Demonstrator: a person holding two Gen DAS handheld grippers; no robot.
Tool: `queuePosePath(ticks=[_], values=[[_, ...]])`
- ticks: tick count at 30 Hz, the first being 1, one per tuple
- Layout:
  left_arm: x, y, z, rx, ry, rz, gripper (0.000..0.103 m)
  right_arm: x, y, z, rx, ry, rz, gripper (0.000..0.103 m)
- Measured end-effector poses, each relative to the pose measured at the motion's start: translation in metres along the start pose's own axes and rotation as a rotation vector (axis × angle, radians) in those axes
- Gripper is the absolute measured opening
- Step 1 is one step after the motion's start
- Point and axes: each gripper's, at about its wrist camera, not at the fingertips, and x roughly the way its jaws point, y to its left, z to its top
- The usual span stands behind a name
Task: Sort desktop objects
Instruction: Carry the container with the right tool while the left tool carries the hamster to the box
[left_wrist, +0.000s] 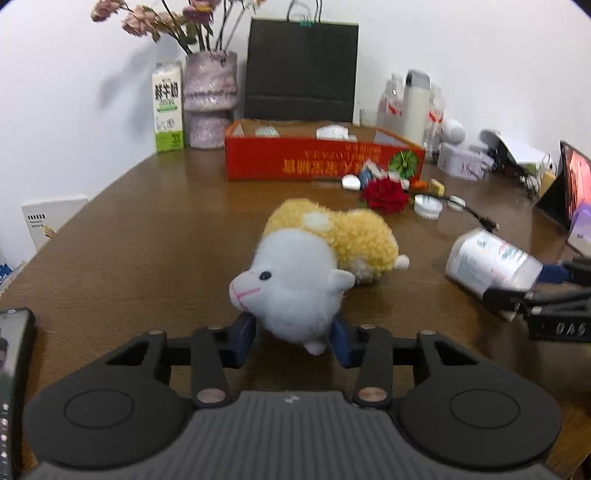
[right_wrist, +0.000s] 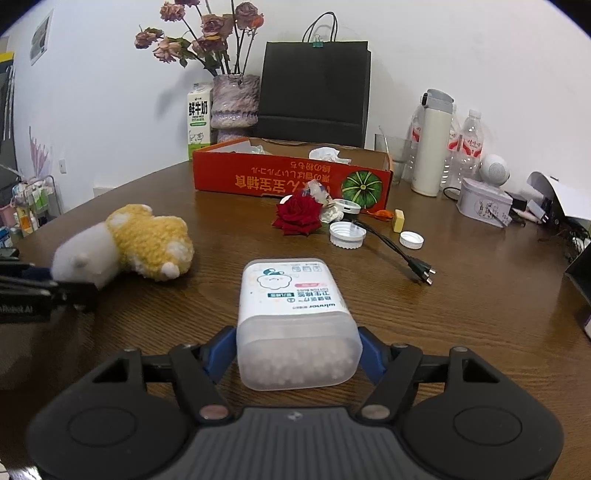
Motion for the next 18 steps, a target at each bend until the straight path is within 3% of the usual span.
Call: queuePosePath(ticks=[6, 9, 12, 14, 16, 18], values=[[-0.018, -0.005, 0.057, -0.013, -0.152, -0.025, 0.04, 0.0, 0.0, 0.002, 0.014, -0.008, 0.011, 0.066], [0.0, -0.024, 0.087, 0.077, -0.235, -0.039, 0.044, 0.001, 0.0, 0.004, 0.012, -0.009, 0.011, 0.066], [0.048, -0.047, 0.106, 0.241, -0.211, -0.068, 0.047, 0.0, -0.003, 0.004, 0.02, -0.003, 0.009, 0.066], [0.076, -0.054, 0.11, 0.283, -0.217, -0.019, 0.048, -0.001, -0.004, 0.004, 0.025, -0.004, 0.004, 0.066], [0.092, -0.05, 0.109, 0.262, -0.184, 0.002, 0.05, -0.001, -0.007, 0.004, 0.034, -0.003, -0.001, 0.066], [0.085, -0.033, 0.108, 0.172, -0.153, -0.02, 0.056, -0.001, -0.009, 0.005, 0.039, -0.003, -0.004, 0.066]])
